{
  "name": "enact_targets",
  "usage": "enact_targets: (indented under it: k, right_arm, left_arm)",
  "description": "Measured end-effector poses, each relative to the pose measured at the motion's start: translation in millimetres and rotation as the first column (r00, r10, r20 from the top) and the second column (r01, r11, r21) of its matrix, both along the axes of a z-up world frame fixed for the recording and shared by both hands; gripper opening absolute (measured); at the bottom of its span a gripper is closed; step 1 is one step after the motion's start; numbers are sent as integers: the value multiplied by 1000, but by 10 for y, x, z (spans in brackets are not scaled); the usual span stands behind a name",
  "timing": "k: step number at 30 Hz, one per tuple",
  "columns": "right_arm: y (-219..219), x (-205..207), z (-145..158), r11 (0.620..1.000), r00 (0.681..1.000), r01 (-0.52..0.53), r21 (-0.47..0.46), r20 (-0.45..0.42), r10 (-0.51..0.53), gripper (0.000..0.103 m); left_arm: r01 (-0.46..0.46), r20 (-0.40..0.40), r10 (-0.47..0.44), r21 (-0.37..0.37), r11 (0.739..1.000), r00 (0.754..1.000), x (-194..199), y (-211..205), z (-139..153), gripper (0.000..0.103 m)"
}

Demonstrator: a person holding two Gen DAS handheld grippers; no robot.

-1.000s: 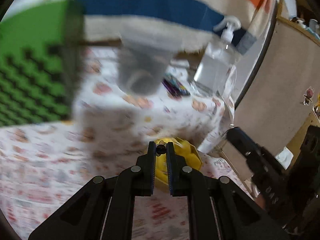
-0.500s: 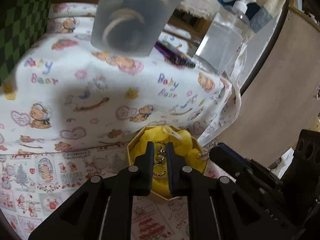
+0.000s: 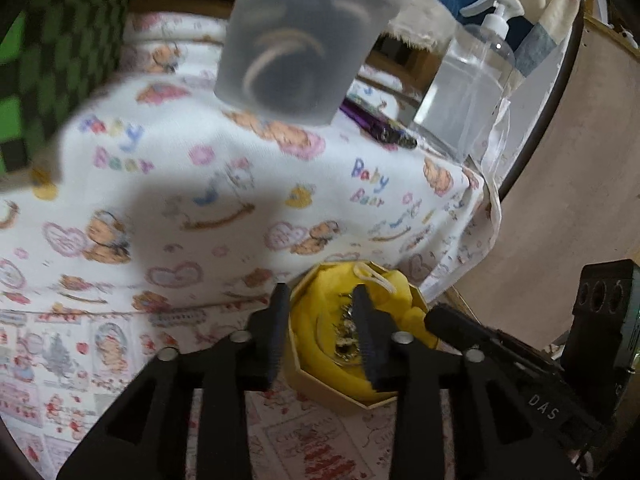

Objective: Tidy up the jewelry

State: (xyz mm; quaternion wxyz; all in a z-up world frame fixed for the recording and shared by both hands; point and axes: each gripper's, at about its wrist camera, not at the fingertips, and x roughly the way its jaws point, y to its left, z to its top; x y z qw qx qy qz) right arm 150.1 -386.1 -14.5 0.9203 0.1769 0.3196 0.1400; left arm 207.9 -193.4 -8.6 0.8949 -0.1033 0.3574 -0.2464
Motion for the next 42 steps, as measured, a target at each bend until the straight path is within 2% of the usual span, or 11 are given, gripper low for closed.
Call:
enact_targets:
  k: [3,6,8,12,17,19,23,30,33,39,42]
  right_arm:
    - [-5,-18,11,1000,1000,8,-7,10,-8,11]
    - [-13,-62,50,1000,999,17,-12,28,-17,29]
    - [-8,-94,97,999,999,24,-23,42,-23,30]
    - [63,-189,250,995,994,48,-87,105,-39,32]
    - [212,-392,463,986,977,82,-145,209,-50,63]
    - [235,-493,490,982,967,125,-143,239,-88,90]
    - [279,-710,521,961,938,210,-181,315,-145,103]
    - [426,-945,666,961,917,205,-185,379,-123,103]
    - [519,-1003,603,958,913,209,-196,390,-119,103]
    - [761,-919,313,935,946,157,-318,320,-50,103]
    - [793,-925,222,932,949,157,-328,312,-50,103]
  left_arm:
    - [-18,46,16,34,999,999,-64,14,60,35]
    - [-50,102,44,55,997,994,-154,68,143,46]
    - [-73,138,64,63,995,988,-212,82,197,60]
    - [-151,234,121,113,982,965,-428,254,292,71]
    - [-223,299,178,122,967,937,-728,593,473,88]
    - [-251,332,199,121,960,922,-896,740,558,92]
    - [-289,396,213,143,947,893,-1226,971,584,101]
    - [-303,440,196,187,934,876,-1494,1070,484,102]
    - [-347,462,231,181,920,856,-1542,1101,409,102]
    - [-378,456,268,169,910,849,-1516,1142,246,102]
    - [-423,437,317,169,890,842,-1526,1184,155,102]
